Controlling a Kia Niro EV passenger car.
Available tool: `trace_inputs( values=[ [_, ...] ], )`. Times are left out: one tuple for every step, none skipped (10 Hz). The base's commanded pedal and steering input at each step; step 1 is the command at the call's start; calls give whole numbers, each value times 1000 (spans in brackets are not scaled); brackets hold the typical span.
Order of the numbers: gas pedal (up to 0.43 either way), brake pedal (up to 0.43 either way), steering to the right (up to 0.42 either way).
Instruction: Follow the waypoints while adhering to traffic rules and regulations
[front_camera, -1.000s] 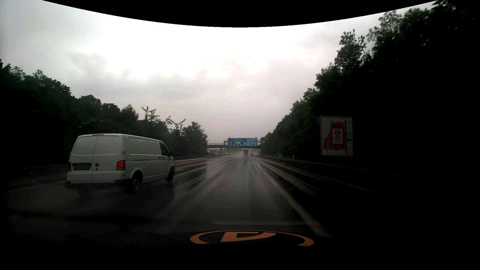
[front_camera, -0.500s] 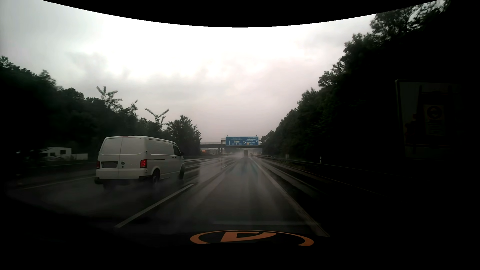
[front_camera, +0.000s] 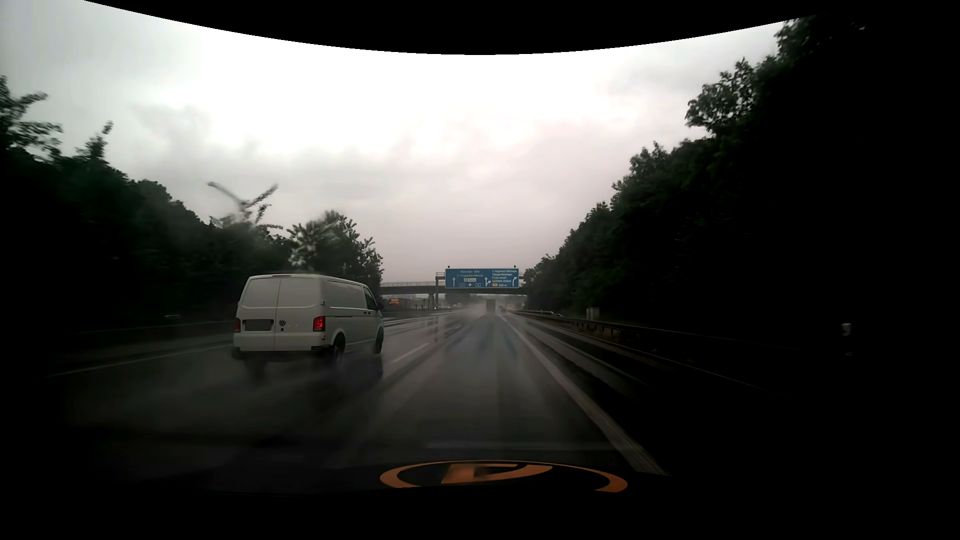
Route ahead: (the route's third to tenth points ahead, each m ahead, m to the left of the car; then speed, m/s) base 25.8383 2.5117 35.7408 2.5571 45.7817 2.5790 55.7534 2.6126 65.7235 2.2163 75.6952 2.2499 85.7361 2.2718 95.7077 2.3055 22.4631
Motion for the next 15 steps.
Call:
trace_inputs(
  values=[
    [0,0,0],
    [47,0,0],
    [59,0,0],
    [59,0,0],
    [67,0,0],
    [67,0,0],
    [67,0,0],
    [67,0,-1],
    [67,0,-1],
    [67,0,-1],
    [87,0,-1],
    [98,0,-1],
    [98,0,-2],
    [98,0,-3],
    [98,0,-4]
  ],
)
